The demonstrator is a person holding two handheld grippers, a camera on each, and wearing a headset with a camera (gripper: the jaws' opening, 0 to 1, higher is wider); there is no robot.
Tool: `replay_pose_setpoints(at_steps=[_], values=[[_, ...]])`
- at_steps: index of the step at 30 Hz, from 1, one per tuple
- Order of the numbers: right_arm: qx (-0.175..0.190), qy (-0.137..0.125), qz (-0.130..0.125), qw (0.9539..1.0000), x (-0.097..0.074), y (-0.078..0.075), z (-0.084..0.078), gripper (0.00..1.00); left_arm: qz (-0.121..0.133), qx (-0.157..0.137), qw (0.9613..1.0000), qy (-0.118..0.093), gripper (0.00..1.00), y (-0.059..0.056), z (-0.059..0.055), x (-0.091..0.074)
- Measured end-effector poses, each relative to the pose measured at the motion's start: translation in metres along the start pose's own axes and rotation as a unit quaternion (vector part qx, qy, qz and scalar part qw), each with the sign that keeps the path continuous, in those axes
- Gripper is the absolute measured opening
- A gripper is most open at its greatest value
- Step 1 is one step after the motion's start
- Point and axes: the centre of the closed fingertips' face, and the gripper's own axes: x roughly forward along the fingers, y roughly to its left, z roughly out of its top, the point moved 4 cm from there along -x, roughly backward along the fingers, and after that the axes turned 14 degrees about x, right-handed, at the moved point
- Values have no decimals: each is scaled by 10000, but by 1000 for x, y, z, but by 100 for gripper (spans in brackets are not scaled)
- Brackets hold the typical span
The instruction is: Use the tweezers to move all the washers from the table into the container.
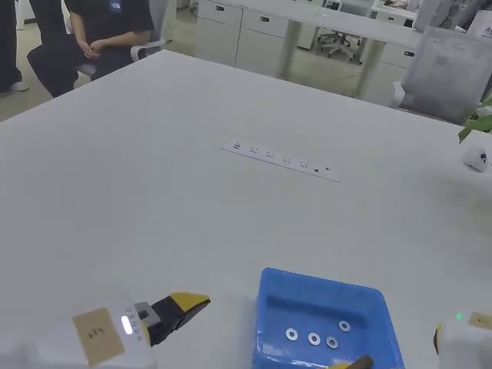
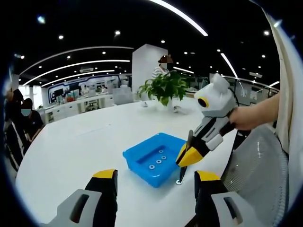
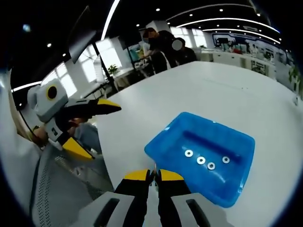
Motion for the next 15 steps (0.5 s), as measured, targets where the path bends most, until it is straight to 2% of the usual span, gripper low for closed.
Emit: replay_pose_setpoints(at_steps=[6, 15], values=[[-215, 185, -161, 9995, 3, -4, -6, 3, -7, 0, 10000, 6, 66, 0, 0, 0], [-303, 223, -245, 9990, 6, -6, -7, 3, -50, 21, 10000, 18, 66, -2, 0, 0]])
